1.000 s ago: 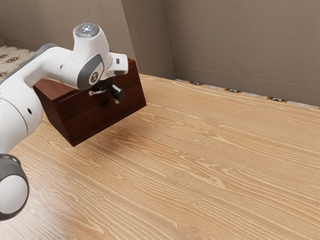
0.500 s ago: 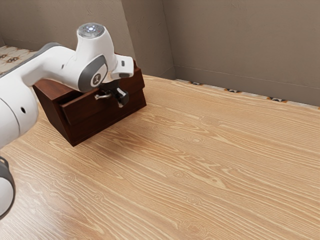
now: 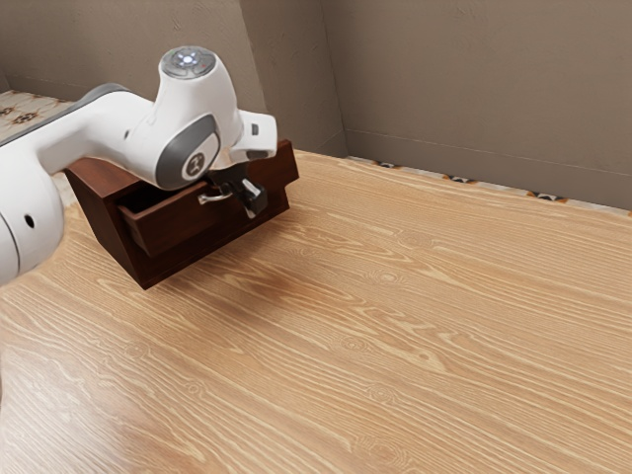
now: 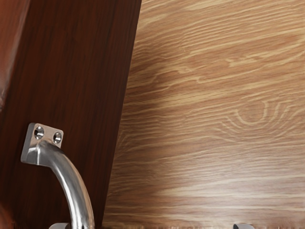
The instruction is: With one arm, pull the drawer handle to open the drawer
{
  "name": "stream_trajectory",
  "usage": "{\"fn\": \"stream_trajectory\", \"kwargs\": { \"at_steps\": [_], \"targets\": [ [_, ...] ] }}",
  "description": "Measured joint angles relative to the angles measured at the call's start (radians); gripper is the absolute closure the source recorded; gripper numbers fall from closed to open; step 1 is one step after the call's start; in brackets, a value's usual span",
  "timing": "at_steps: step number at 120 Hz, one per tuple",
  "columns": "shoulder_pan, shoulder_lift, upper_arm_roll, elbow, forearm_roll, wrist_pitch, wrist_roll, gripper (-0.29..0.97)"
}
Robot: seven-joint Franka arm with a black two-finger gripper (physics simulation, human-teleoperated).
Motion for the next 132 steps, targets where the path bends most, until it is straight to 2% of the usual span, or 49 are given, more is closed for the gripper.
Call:
{"fn": "stream_trajectory", "kwargs": {
  "at_steps": [16, 36, 97, 112, 132],
  "targets": [
    [-0.005, -0.038, 0.0, -0.047, 0.001, 0.013, -0.012, 0.3],
    [-0.021, -0.066, -0.001, -0.094, 0.002, 0.031, -0.028, 0.26],
    [-0.071, -0.133, -0.003, -0.178, 0.008, 0.059, -0.074, 0.25],
    [-0.079, -0.148, -0.007, -0.196, 0.007, 0.064, -0.084, 0.3],
    [-0.104, -0.174, -0.011, -0.226, 0.008, 0.067, -0.101, 0.29]
  ]
}}
